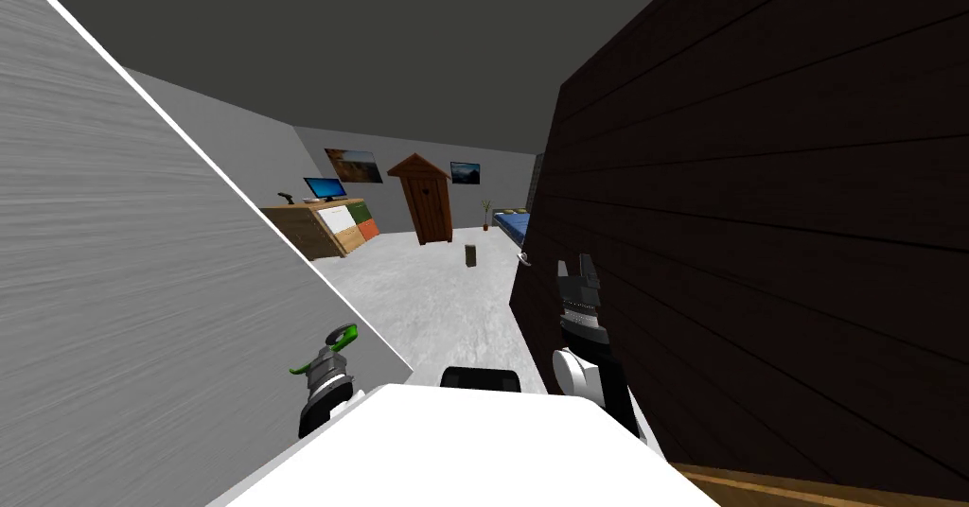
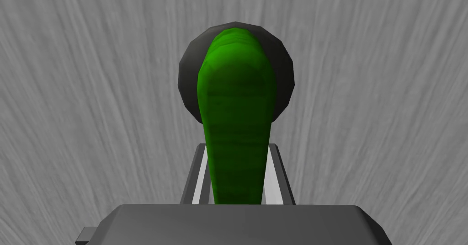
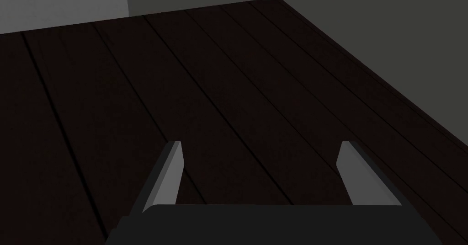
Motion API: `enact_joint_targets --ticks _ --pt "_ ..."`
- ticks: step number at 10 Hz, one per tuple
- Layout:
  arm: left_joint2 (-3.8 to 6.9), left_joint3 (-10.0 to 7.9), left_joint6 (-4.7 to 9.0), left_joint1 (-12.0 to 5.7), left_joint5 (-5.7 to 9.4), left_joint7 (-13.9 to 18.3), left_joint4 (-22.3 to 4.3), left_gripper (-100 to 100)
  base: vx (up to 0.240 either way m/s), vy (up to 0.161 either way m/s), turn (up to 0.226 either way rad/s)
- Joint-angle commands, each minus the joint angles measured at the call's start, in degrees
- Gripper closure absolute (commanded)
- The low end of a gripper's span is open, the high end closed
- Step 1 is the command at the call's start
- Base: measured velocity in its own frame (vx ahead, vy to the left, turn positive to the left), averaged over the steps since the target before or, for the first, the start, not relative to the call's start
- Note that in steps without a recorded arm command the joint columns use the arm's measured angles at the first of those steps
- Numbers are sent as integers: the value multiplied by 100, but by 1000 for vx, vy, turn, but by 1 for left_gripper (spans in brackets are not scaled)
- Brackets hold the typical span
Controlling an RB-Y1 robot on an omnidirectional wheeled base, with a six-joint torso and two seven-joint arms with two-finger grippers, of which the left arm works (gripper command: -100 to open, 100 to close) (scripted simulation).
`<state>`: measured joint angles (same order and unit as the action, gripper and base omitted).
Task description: Push the door open
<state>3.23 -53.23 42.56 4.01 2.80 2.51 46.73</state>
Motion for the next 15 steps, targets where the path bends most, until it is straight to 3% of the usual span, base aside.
enact_joint_targets --ticks 1,4,5,9,12,13,15 --pt "-11 -148 5 6 49 -42 61 100 192 108 43" --pt "-90 -355 8 17 118 -91 72 100 194 94 44" --pt "-91 -314 1 34 103 -83 65 100 77 36 30" --pt "-10 -682 1 56 229 -164 83 100 168 104 36" --pt "-40 -950 3 67 320 -225 87 100 195 141 51" --pt "-40 -950 3 67 320 -225 87 100 135 113 17" --pt "-108 -1141 5 75 384 -268 90 100 153 106 41"
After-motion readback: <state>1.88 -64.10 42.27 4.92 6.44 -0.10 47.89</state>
